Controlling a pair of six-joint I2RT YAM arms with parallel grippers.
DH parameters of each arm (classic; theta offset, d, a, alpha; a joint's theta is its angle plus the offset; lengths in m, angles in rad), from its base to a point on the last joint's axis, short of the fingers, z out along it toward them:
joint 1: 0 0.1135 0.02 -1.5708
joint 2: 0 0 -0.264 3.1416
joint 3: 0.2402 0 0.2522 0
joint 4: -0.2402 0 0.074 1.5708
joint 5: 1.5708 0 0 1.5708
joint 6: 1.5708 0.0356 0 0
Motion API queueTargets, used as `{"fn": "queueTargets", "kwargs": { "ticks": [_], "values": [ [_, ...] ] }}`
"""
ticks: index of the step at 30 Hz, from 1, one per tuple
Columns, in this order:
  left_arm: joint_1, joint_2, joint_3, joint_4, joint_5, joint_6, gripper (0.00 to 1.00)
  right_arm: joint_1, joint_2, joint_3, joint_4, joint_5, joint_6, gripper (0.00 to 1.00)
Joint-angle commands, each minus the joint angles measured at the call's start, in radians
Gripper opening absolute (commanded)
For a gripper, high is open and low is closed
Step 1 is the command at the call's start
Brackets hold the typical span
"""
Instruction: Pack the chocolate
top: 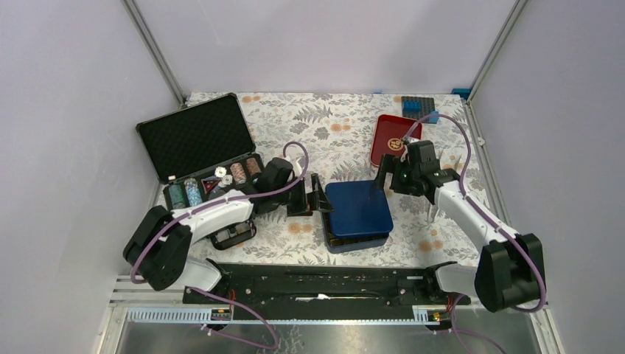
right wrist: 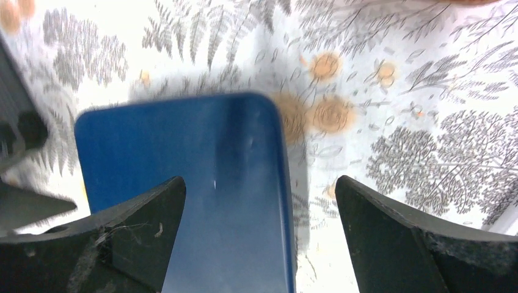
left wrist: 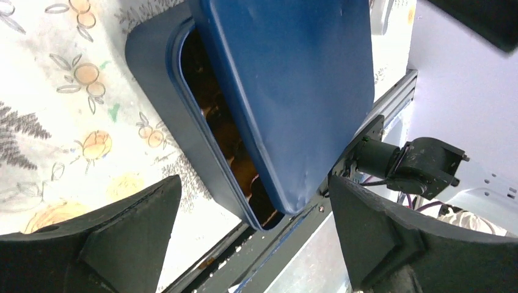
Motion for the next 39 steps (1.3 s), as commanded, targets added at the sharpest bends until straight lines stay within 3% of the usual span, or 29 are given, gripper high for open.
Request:
{"fn": "queueTargets", "kwargs": {
  "ticks": [1,8,18,25,39],
  "values": [
    [-0.006,-0.088,-0.043,0.023,-0.046,-0.040,0.97,0.007,0.110,0.112,0.056,0.146,0.126,1.00],
    [-0.012,-0.152,-0.097,0.022,-0.061,-0.071,0.97,0.011,0.287,0.272,-0.075,0.271,0.326,1.00],
    [-0.012,-0.181,-0.101,-0.007,-0.084,-0.065,0.97,0.093,0.437,0.364,-0.149,0.333,0.375,1.00],
    [-0.012,-0.200,-0.106,-0.027,-0.104,-0.057,0.97,0.126,0.443,0.344,-0.158,0.262,0.358,1.00],
    [-0.012,-0.157,-0.102,-0.007,-0.105,-0.046,0.97,0.158,0.299,0.199,-0.148,0.179,0.317,1.00]
  ]
}}
